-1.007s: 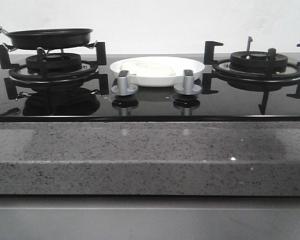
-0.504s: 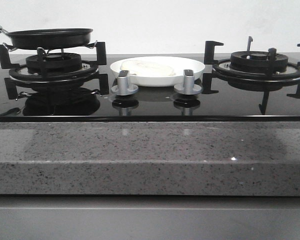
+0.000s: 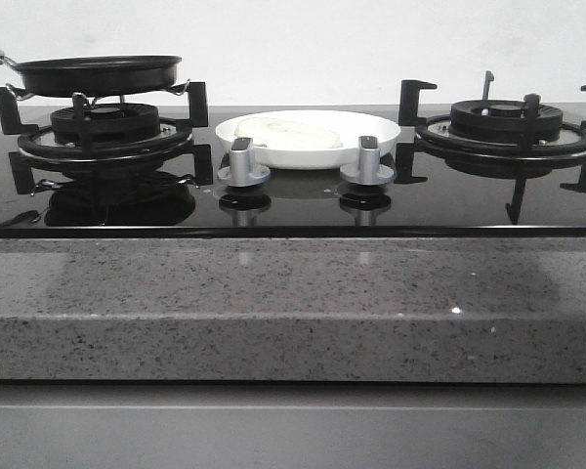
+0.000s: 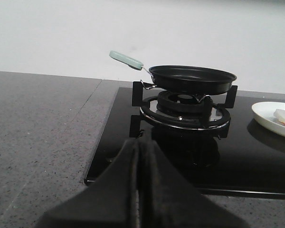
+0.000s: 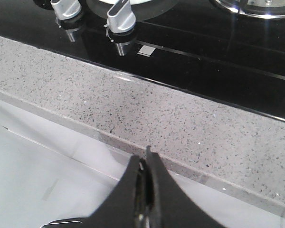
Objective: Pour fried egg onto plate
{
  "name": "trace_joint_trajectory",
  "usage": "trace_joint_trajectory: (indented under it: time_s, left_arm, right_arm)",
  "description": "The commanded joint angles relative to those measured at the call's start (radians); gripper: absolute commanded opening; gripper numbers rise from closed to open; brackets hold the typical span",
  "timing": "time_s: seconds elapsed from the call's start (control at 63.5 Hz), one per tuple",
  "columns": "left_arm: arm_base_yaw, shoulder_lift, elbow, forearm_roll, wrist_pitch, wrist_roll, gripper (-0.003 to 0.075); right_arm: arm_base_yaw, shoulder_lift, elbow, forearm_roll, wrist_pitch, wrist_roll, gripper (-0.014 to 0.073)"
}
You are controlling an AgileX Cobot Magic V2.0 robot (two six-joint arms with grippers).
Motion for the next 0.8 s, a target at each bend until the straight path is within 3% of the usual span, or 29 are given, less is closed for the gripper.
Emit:
trace_joint_trajectory:
  time_s: [0.0,0.094,0.378,0.724,0.787]
  left_arm:
    - [-0.007,-0.018,0.006,-0.005,-0.093,-0.011,-0.002]
    - [-0.007,-0.018,0.006,-0.005,-0.093,-0.011,-0.002]
    - [-0.007,-0.016,0.006,-0.005,-0.093,-0.011,-0.002]
    - [-0.007,-0.016,0.006,-0.005,-0.093,-0.011,-0.002]
    - [-0.007,-0.016,0.006,-0.005,-0.093,-0.011,-0.002]
  right_arm:
    - [-0.001,0.005,-0.021,0.0,-0.064,-0.008,-0.0118]
    - [-0.026,-0.023,0.004,-0.043,-0.096,-0.017,-0.0118]
    - [-0.221,-0.281,0.341,-0.051,-0.532,-0.041,-0.0118]
    - [-0.235,-0.468,0.676,-0.051,-0.903,-0.041,-0.0118]
    - [-0.235,-0.468,0.671,-0.051,-0.896,-0.041,-0.0118]
